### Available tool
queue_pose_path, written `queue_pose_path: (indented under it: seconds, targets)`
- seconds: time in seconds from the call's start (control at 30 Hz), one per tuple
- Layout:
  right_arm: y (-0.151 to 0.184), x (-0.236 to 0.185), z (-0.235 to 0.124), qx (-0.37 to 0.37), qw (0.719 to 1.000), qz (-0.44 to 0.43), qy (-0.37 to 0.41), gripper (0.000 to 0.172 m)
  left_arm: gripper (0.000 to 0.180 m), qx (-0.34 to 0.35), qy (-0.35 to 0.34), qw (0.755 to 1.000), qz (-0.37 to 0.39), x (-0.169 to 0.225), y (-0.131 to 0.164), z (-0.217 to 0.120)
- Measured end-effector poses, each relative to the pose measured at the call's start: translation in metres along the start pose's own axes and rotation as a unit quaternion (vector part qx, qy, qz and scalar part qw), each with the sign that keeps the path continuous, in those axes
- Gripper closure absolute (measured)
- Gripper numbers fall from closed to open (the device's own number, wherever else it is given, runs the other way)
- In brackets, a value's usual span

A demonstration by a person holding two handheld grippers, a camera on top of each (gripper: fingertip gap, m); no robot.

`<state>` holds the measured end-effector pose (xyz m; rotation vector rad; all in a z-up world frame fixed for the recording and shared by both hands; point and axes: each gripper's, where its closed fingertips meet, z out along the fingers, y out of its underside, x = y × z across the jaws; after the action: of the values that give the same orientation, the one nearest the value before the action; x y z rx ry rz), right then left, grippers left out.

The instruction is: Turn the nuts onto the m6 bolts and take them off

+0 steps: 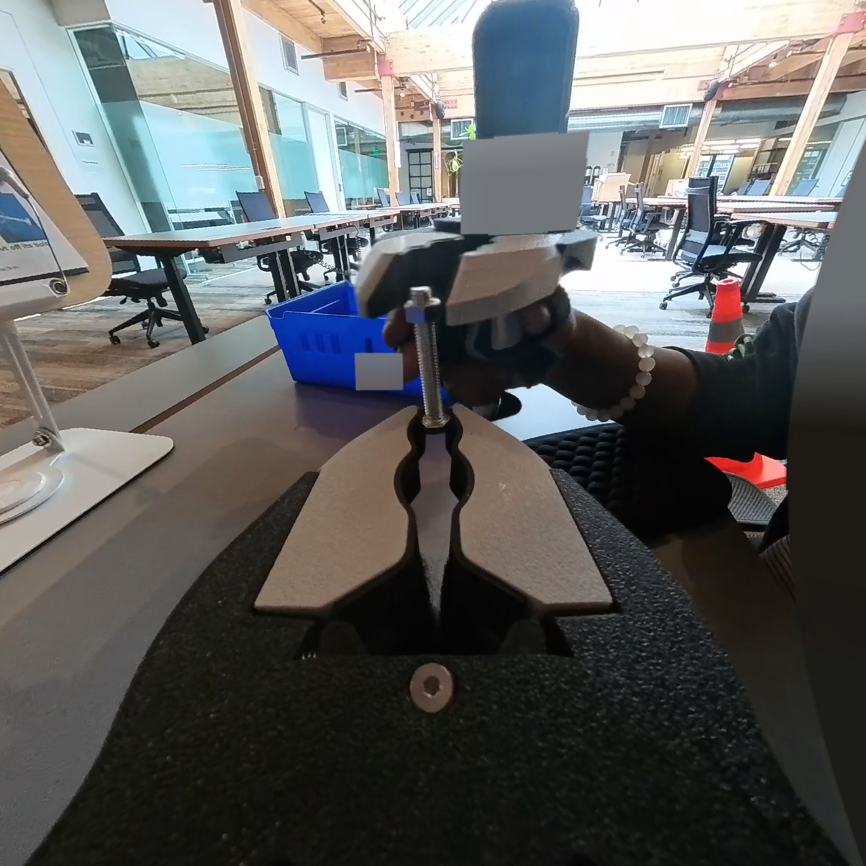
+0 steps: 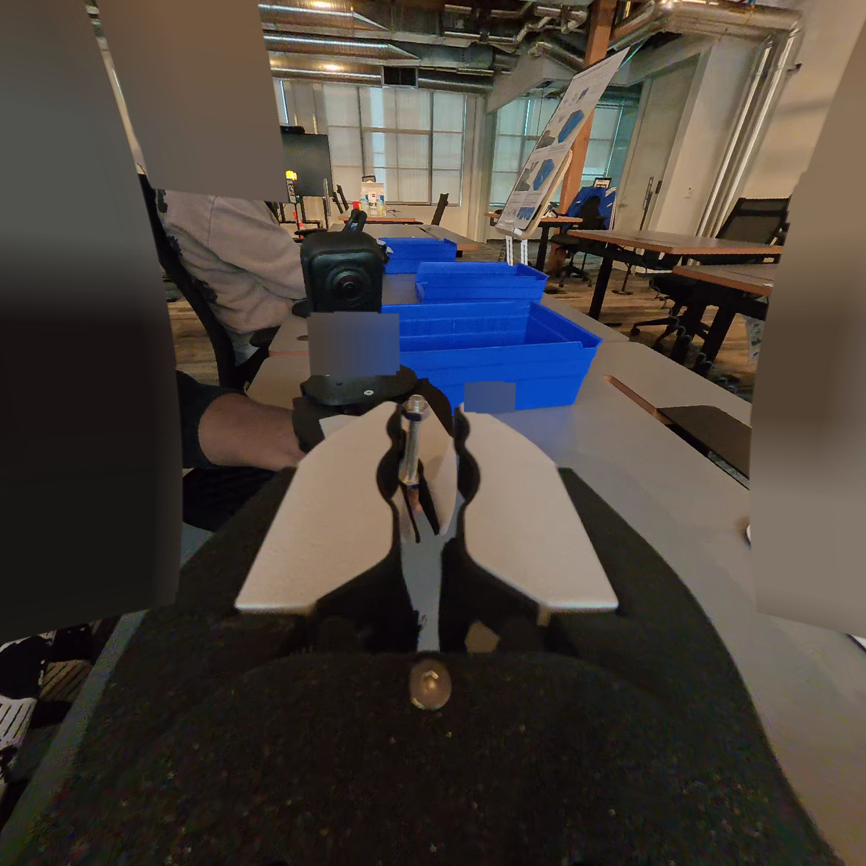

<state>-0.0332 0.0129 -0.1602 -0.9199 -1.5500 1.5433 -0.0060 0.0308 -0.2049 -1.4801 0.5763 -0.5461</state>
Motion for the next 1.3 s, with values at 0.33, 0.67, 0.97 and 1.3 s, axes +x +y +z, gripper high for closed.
queue_pose_path:
  seconds: [0.33, 0.67, 0.97, 1.3]
  targets:
    - [-0.002, -0.003, -0.004, -0.003, 1.000, -0.007, -0.015, 0.163, 0.173, 0.004, 0.005, 1.000, 0.000, 0.001, -0.002, -0.001]
    - [-0.001, 0.010, -0.009, -0.006, 1.000, -0.007, 0.013, 0.156, 0.174, 0.025, 0.013, 0.999, 0.016, 0.007, -0.010, -0.003]
    - [-0.005, -0.001, -0.001, 0.010, 1.000, 0.006, -0.012, 0.127, 0.173, 0.020, 0.010, 1.000, 0.016, 0.006, -0.008, -0.003]
    - [-0.011, 0.006, -0.010, 0.028, 1.000, 0.003, 0.004, 0.159, 0.174, 0.022, 0.006, 1.000, 0.015, 0.005, -0.009, -0.003]
